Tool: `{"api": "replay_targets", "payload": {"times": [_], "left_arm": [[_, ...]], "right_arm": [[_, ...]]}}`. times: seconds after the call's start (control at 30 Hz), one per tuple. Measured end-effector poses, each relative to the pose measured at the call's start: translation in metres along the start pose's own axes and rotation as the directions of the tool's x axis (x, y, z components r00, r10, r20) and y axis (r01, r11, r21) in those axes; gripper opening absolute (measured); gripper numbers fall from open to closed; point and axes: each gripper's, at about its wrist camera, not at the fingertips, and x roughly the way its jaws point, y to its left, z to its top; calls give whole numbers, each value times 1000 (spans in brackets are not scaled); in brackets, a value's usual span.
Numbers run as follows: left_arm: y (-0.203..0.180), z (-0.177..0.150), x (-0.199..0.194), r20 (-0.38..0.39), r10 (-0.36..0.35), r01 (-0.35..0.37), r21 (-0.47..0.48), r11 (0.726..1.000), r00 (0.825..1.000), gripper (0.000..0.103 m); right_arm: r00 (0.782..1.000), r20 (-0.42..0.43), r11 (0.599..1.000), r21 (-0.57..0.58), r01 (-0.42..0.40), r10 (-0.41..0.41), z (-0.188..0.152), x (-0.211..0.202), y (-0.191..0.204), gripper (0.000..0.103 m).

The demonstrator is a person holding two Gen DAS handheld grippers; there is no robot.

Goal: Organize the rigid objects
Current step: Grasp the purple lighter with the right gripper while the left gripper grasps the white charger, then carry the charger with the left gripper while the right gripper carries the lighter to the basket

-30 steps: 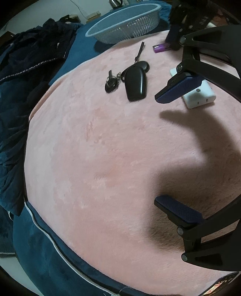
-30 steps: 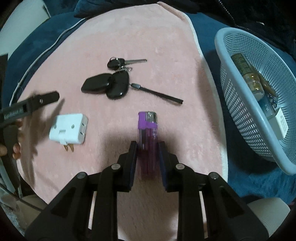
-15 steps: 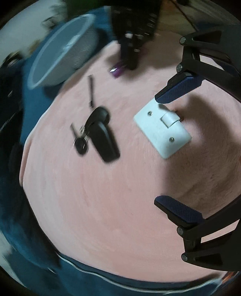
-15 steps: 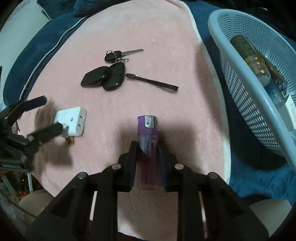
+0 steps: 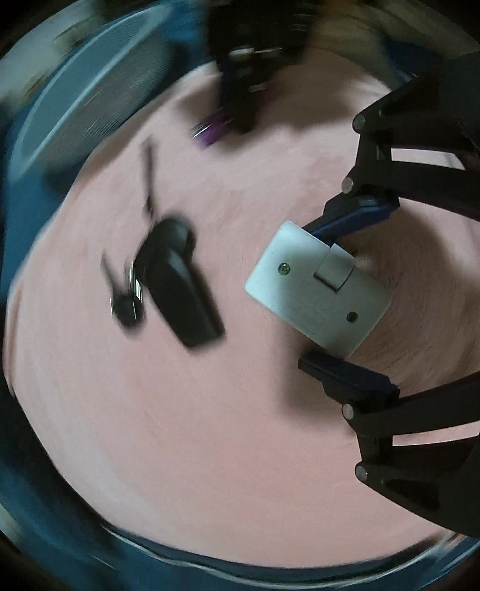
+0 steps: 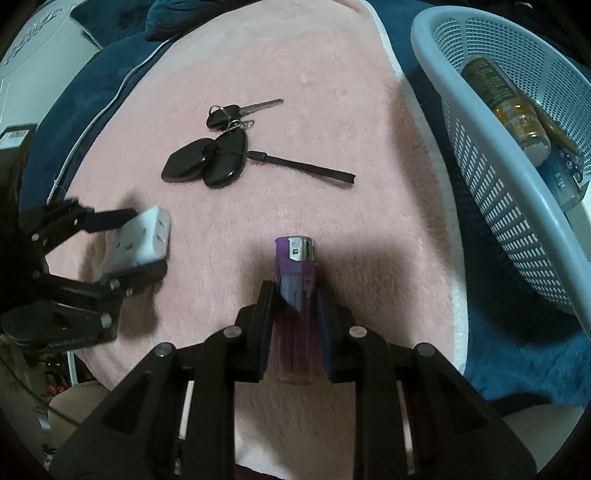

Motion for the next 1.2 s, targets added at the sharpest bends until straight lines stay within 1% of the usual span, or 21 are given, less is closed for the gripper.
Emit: {"api": "replay_targets", "payload": {"times": [0.07,0.1,0.2,0.23,0.33,0.37,0.4,0.47,0.53,0.57,0.63,0.7,0.77,0.83,0.87,0.93,1.0,1.03,1.07,1.13,1.2], "left_arm": [[9,-6,-1,5,-28,29,-149,988,1000,64],[9,-9,-1,18,-35,37,-174,984,999,64],[7,-9,1,27,-45,49,-164,985,999,64],[14,-17,-2,28,-55,59,-156,986,998,65],[12,-19,2,30,-58,60,-80,995,998,65],[10,-21,-1,30,-46,48,-60,997,998,62],[9,-21,-3,28,-42,43,-56,997,999,62],[6,-24,-10,23,-44,46,-88,995,999,61],[0,-25,-16,29,-25,29,-134,991,999,61],[3,-29,-17,38,-16,21,-156,987,999,61],[4,-38,-22,54,-1,14,-232,973,999,61],[10,-36,-17,53,-2,17,-271,962,999,61],[6,-41,-8,23,5,1,-268,963,1000,62],[-1,-53,-3,29,24,-16,-228,974,999,63],[-4,-53,-4,26,24,-18,-206,978,999,65],[-8,-54,-3,15,15,-12,-154,988,1000,72],[-16,-53,3,10,4,-3,-107,994,1000,72],[-16,-54,5,15,-3,4,-101,995,1000,73],[-15,-55,6,24,-18,21,-105,994,1000,72],[-5,-59,4,35,-40,44,-150,988,999,63],[1,-62,-1,38,-51,57,-188,981,998,63]], "right_arm": [[1000,1,1000,2,-4,4,0,0,-1,23],[1000,2,1000,3,-7,7,0,0,-2,23],[1000,-1,1000,9,-11,11,-1,-2,-5,23],[1000,-6,1000,7,-9,9,1,0,-3,23],[1000,-15,1000,-7,-5,5,3,3,-1,23],[1000,-17,1000,-14,-2,2,3,4,0,23],[1000,-16,1000,-14,-6,5,3,2,0,22],[1000,-6,1000,6,-26,26,4,-3,-2,22],[999,4,998,28,-50,50,4,-8,-4,22],[998,13,998,32,-54,54,4,-10,-4,22],[999,24,999,25,-48,47,5,-12,-3,22],[999,22,999,23,-44,43,7,-10,-1,22],[1000,2,999,14,-31,31,8,-3,2,22],[1000,-15,1000,-3,-15,15,8,2,3,22],[1000,-12,1000,-5,-13,13,8,2,4,22],[1000,-16,1000,-5,-14,14,8,2,4,23],[1000,-21,1000,-15,-8,8,9,5,5,23],[1000,-22,1000,-20,-6,5,9,7,6,23],[1000,-22,1000,-24,-4,3,9,9,9,23],[1000,-16,999,-31,-4,3,11,9,11,22],[1000,-6,1000,-22,-17,17,10,4,11,22]]}}
